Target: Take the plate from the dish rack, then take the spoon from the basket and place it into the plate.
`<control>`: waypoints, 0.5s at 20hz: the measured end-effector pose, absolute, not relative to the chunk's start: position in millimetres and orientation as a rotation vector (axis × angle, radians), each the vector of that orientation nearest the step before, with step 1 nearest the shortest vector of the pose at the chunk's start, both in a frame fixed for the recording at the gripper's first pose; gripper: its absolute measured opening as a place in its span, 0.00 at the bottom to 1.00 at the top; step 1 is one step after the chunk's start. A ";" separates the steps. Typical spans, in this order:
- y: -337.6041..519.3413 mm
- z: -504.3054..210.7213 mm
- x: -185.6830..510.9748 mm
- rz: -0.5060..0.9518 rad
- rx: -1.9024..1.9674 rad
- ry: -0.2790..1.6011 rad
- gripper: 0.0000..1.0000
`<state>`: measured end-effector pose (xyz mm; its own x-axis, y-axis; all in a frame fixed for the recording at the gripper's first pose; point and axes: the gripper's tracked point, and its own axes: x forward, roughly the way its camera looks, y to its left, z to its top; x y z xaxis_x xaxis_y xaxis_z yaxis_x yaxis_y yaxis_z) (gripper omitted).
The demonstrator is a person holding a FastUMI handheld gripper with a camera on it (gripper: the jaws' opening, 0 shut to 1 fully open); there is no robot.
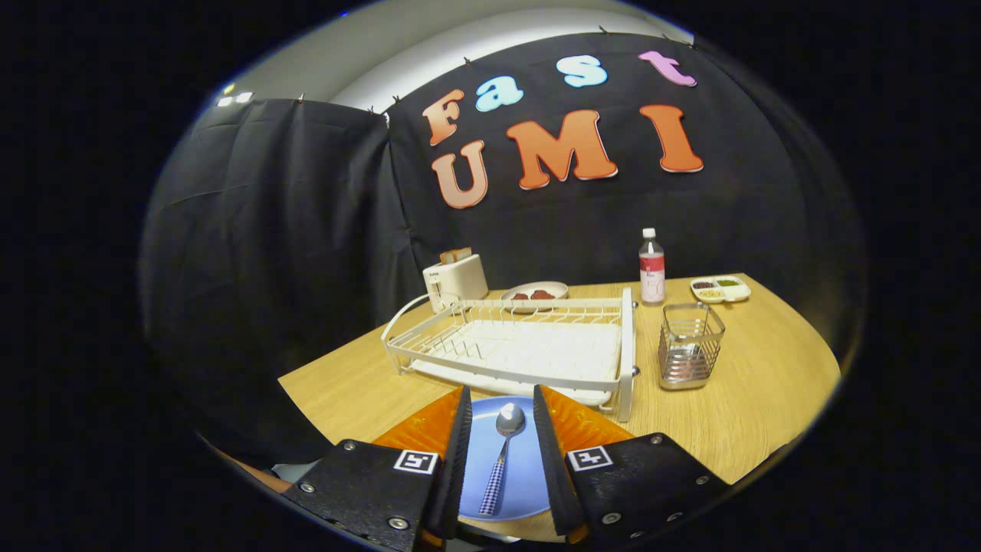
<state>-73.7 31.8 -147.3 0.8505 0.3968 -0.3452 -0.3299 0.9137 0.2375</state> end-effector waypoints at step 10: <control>-10.3 -47.2 -43.8 0.153 0.054 0.084 0.87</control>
